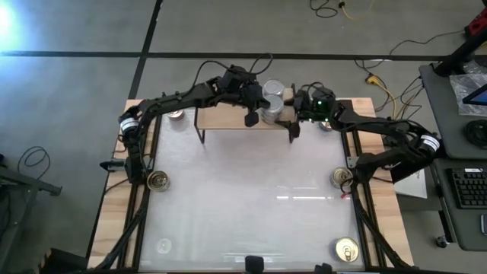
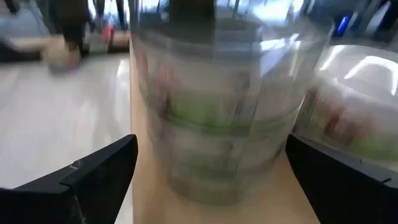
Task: Stack canned seafood by type on shelf
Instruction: Stack the green tuna can on top of the green tuna can, then adjust the shelf, then put the top left blue-pink tuna can on the shelf
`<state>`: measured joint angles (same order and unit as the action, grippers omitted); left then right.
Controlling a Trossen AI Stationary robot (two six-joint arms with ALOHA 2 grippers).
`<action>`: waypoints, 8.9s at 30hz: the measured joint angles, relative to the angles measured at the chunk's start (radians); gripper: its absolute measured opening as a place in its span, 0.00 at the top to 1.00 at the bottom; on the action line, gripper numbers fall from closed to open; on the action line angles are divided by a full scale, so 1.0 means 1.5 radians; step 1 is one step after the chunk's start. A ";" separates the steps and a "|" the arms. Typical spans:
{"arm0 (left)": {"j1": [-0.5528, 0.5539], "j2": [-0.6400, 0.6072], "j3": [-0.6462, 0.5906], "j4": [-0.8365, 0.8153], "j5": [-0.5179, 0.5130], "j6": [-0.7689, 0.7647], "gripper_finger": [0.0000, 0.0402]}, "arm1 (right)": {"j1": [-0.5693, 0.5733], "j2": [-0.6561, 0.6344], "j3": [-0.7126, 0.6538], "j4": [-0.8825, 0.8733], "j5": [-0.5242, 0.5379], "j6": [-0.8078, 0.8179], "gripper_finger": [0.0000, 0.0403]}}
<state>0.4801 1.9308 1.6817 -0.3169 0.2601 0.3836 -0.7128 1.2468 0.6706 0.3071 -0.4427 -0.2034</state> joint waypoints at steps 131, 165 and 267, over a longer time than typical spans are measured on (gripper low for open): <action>0.241 -0.321 -0.293 -0.255 -0.217 -0.331 1.00 | 0.133 -0.327 0.005 -0.481 0.505 0.144 0.01; 0.258 -0.394 -0.555 -0.184 -0.436 -0.476 1.00 | 0.149 -0.377 0.039 -0.460 0.400 0.292 0.01; -0.551 -0.126 -0.463 -0.254 -0.599 -1.488 1.00 | 0.642 -0.041 0.290 -0.558 0.444 0.288 0.01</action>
<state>-0.3464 1.7411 0.9878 -0.6977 -0.6379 -1.8486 0.2502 1.1851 1.1057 -0.5294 0.2233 0.2280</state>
